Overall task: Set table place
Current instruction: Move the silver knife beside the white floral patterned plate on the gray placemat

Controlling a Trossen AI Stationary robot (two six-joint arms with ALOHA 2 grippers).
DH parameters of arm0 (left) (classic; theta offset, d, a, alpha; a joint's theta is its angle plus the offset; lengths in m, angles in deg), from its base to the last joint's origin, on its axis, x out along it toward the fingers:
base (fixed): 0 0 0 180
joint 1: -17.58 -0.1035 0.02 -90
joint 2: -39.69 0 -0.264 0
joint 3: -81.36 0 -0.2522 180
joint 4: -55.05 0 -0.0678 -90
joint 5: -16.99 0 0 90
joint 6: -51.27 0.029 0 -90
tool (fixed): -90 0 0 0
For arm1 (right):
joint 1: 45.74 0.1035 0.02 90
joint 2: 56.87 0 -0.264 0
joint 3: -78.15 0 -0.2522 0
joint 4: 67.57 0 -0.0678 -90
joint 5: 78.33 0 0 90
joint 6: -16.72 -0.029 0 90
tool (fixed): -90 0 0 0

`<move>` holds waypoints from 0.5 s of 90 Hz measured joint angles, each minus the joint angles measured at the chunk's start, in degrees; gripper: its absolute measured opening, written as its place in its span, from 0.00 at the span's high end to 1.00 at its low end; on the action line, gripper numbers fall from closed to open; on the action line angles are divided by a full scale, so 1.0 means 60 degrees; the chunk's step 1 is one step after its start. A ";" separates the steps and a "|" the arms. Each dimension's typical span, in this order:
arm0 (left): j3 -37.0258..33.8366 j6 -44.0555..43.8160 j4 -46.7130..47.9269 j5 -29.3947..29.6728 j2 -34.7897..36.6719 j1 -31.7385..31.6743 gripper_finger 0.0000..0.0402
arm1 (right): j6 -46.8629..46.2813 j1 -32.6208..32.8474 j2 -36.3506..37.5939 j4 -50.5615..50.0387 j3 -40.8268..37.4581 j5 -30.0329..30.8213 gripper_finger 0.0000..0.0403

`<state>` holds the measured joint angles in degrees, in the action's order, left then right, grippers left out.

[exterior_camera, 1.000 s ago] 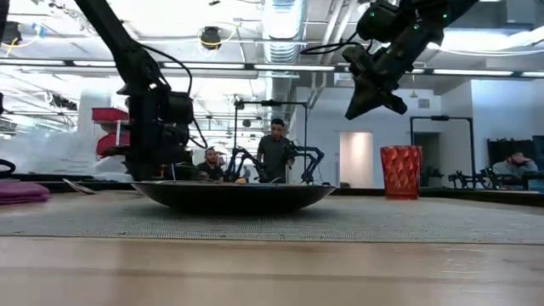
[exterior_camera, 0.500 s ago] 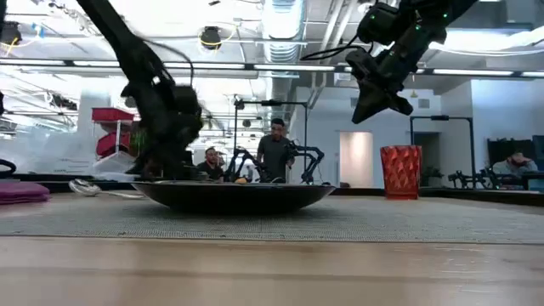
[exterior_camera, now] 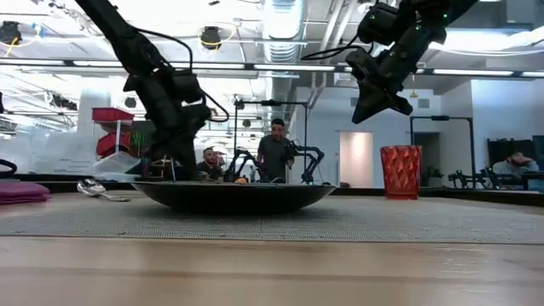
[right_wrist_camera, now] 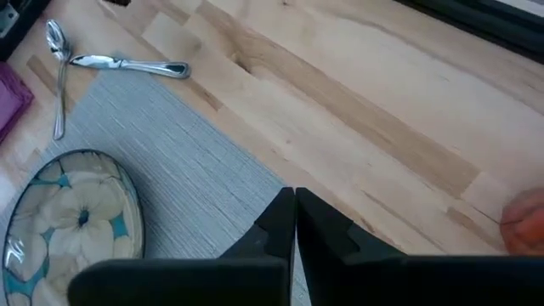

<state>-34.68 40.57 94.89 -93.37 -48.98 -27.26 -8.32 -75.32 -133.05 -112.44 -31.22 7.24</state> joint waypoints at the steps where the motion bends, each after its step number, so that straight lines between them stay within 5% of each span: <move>1: 0.0000 0.0004 0.0021 -0.0008 -0.0019 0.0045 1.00 | 0.0000 0.0000 0.0000 0.0000 0.0000 0.0000 1.00; 45: 0.0000 -0.0025 0.1032 0.1089 -0.0723 0.1607 1.00 | 0.0046 0.0262 0.0000 -0.0120 0.0000 0.0000 1.00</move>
<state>-34.68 40.42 101.08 -86.83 -53.32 -17.62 -8.05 -73.75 -133.05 -113.16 -31.22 7.24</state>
